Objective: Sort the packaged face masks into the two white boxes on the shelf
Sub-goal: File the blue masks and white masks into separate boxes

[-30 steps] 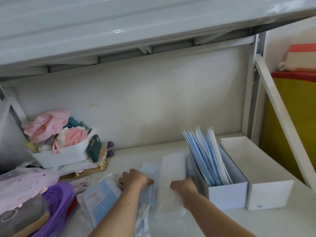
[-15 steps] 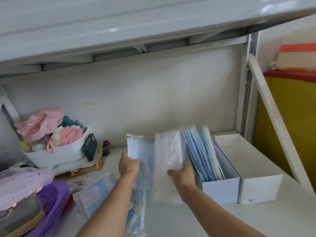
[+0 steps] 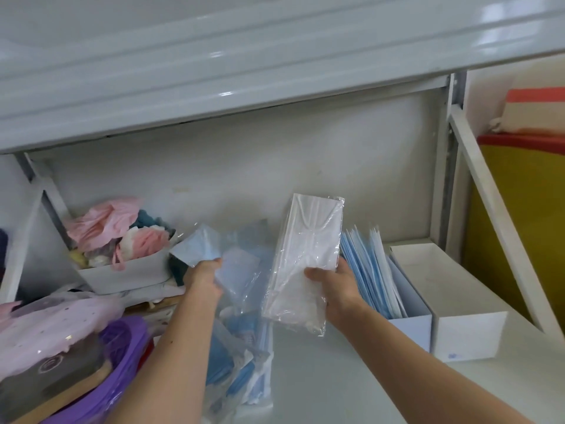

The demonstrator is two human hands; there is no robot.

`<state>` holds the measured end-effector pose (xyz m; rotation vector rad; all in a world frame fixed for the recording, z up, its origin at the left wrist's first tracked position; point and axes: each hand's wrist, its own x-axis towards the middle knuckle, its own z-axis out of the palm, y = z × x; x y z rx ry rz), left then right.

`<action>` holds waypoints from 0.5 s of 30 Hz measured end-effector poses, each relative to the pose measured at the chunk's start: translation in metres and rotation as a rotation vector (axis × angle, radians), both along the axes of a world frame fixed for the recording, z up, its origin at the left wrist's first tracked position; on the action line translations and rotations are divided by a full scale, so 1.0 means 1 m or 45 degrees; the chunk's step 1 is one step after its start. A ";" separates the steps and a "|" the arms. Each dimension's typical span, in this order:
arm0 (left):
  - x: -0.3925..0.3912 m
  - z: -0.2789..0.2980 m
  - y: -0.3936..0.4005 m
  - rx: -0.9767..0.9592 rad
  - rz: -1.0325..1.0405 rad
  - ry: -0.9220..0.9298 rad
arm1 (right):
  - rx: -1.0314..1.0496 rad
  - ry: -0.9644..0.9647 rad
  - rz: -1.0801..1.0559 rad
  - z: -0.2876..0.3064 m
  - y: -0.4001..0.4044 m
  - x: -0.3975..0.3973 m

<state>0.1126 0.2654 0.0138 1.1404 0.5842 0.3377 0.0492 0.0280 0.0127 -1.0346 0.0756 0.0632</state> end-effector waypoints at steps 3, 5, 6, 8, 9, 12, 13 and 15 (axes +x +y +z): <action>-0.021 0.003 -0.014 -0.147 -0.102 -0.072 | 0.067 -0.055 0.021 0.003 -0.009 -0.006; -0.035 0.007 -0.030 -0.221 -0.254 -0.046 | 0.121 -0.102 0.075 0.004 -0.020 -0.010; -0.041 0.009 -0.038 -0.225 -0.312 -0.011 | 0.141 -0.123 0.104 0.004 -0.026 -0.012; -0.048 0.009 -0.054 -0.173 -0.404 0.066 | 0.166 -0.135 0.136 0.003 -0.037 -0.014; -0.050 0.009 -0.061 -0.144 -0.418 0.097 | 0.168 -0.136 0.147 0.003 -0.043 -0.015; -0.049 0.004 -0.075 -0.101 -0.439 0.088 | 0.154 -0.143 0.148 0.001 -0.061 -0.018; -0.050 0.003 -0.077 -0.122 -0.416 0.067 | 0.153 -0.157 0.134 0.000 -0.067 -0.019; -0.047 0.000 -0.081 -0.183 -0.422 0.058 | 0.162 -0.182 0.078 -0.002 -0.079 -0.021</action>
